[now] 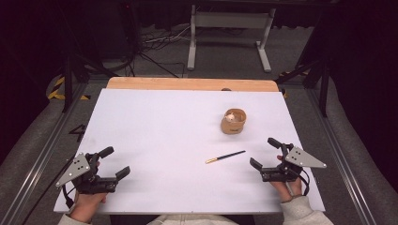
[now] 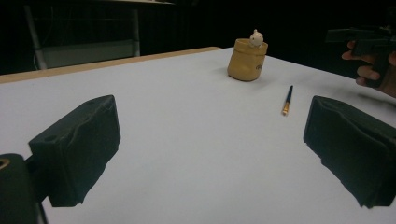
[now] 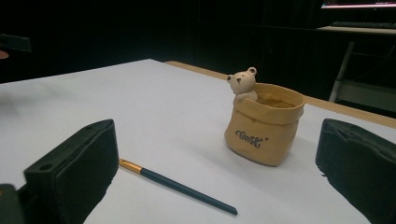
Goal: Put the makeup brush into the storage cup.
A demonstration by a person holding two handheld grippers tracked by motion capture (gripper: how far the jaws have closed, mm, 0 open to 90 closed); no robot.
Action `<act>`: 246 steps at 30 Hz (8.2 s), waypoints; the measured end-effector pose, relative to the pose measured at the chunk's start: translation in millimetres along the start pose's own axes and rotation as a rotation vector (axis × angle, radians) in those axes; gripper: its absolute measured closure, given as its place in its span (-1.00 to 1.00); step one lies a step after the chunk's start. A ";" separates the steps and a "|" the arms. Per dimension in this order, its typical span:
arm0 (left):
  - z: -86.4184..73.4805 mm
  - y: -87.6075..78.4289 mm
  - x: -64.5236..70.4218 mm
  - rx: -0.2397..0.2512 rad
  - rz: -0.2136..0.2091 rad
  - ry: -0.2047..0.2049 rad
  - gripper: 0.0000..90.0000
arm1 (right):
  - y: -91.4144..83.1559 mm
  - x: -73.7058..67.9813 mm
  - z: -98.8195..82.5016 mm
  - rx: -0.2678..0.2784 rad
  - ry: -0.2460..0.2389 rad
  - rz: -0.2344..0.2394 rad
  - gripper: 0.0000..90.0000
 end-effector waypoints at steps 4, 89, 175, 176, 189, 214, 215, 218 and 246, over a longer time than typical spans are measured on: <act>0.3 -0.4 0.3 0.000 -0.002 0.002 -0.89 | 5.5 -4.3 -2.2 -0.047 0.023 0.107 -0.96; 0.0 0.9 -1.1 -0.009 0.006 0.001 -0.88 | 77.9 -22.8 102.4 -0.675 -0.260 0.168 -0.81; -0.7 1.2 -2.2 -0.015 0.005 -0.005 -0.87 | 142.9 -34.3 36.1 -1.147 -0.408 0.306 -0.01; -0.7 1.0 -2.4 -0.017 0.004 -0.004 -0.87 | 143.1 -34.7 36.2 -1.147 -0.418 0.302 0.02; -0.5 0.9 -2.2 -0.014 0.006 -0.007 -0.87 | 142.2 -38.3 38.1 -1.154 -0.492 0.328 0.53; -0.3 0.5 -2.2 -0.019 0.006 0.000 -0.87 | 135.2 -43.9 53.1 -1.153 -0.550 0.337 0.85; -0.3 0.6 -2.0 -0.017 0.006 -0.004 -0.87 | 134.6 -43.9 54.5 -1.150 -0.554 0.336 0.85; -0.5 0.6 -2.2 -0.018 0.005 -0.005 -0.87 | 131.4 -45.1 61.5 -1.126 -0.554 0.328 0.85; -0.4 0.6 -2.2 -0.019 0.008 -0.002 -0.87 | 100.5 -38.5 108.4 -0.718 -0.484 0.242 0.85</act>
Point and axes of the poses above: each handheld gripper's, and its own axes: y roughly forward along the jaws, z roughly out of its top, x roughly to its right, the point moved 4 cm from there along y, roughly forward along the jaws, and after that the axes turned 14 degrees about -x, right-handed, at the moved point
